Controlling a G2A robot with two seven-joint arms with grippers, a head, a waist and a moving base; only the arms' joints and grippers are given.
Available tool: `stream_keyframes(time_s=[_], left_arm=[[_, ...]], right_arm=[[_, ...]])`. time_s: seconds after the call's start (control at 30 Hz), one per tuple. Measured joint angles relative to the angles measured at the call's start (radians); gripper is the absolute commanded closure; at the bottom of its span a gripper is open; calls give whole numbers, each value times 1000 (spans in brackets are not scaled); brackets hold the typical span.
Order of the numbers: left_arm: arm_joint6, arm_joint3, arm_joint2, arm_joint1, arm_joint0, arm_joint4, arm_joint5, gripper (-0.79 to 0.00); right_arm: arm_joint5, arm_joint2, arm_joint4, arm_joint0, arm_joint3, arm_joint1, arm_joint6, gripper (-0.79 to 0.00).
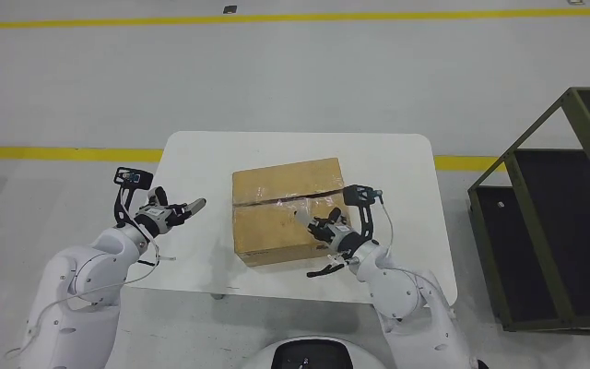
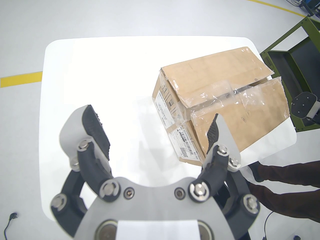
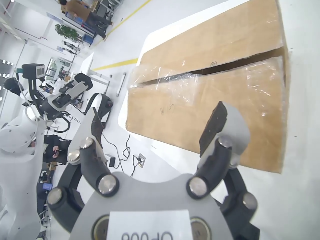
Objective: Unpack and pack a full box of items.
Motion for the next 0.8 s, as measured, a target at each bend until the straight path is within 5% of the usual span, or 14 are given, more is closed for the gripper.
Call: stream_keyframes(time_s=[0.23,0.63,0.7,0.8], left_arm=[[0,0,0,0,0,0,0,-785],[0,0,0,0,0,0,0,-785],[0,0,0,0,0,0,0,-785],[0,0,0,0,0,0,0,-785]], right_arm=[[13,9,-2,2,1,-1,-24,-785],[147,42,290,98,199,-15,-95,-785],[163,37,328,117,229,-18,-102,-665],[183,36,373,139,264,-21,-114,-702]])
